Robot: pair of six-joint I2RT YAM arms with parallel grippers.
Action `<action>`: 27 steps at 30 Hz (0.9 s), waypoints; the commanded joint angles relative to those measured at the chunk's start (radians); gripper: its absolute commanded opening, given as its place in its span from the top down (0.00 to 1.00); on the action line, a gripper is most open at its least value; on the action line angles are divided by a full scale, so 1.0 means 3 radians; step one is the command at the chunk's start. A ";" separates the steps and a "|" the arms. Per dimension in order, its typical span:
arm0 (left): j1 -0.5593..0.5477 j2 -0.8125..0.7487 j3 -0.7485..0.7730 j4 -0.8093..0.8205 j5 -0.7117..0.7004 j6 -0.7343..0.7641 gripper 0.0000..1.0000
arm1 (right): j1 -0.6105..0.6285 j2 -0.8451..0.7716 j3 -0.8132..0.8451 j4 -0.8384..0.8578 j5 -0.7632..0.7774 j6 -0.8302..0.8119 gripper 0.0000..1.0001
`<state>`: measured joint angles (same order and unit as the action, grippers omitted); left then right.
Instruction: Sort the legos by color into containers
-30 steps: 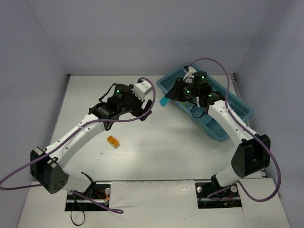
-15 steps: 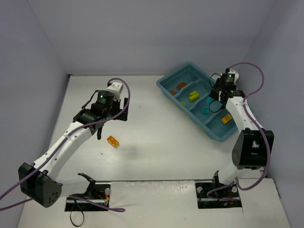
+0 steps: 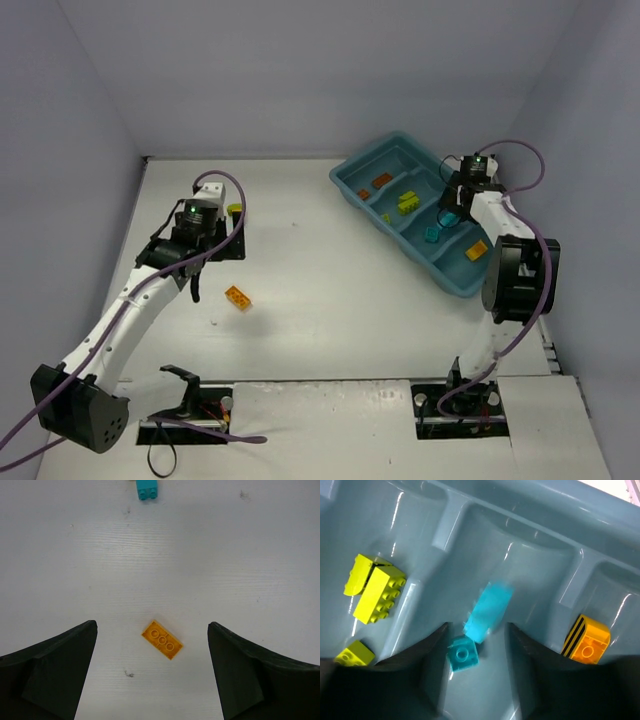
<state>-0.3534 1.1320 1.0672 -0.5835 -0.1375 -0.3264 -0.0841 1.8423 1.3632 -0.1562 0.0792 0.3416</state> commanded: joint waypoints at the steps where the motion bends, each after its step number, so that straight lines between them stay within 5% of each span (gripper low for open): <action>1: 0.0109 -0.0102 0.0073 -0.0013 -0.0073 -0.0114 0.15 | -0.0011 -0.0153 0.0232 0.0066 0.0033 -0.0095 0.48; 7: 0.0191 -0.0097 0.0191 -0.0085 -0.0017 -0.0155 0.15 | 0.0193 -0.0526 0.0165 0.0060 -0.0212 -0.0314 0.37; 15: 0.0319 -0.0082 0.0538 -0.0274 -0.0104 -0.0211 0.15 | 0.1603 -0.1002 -0.0100 0.0316 -0.1291 -0.0990 0.32; 21: 0.0411 -0.0189 0.0636 -0.0438 -0.0211 -0.0262 0.15 | 0.2661 -0.0696 -0.0152 0.0490 -0.1399 -0.1205 0.20; 27: 0.0483 -0.0414 0.0661 -0.0612 -0.0385 -0.0308 0.15 | 0.3280 -0.0103 0.0165 0.0638 -0.1210 -0.1144 0.19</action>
<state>-0.2237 1.0554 1.2137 -0.7444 -0.2016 -0.3988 0.8387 1.7714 1.3464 -0.0341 -0.3115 0.0135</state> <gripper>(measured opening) 0.851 0.812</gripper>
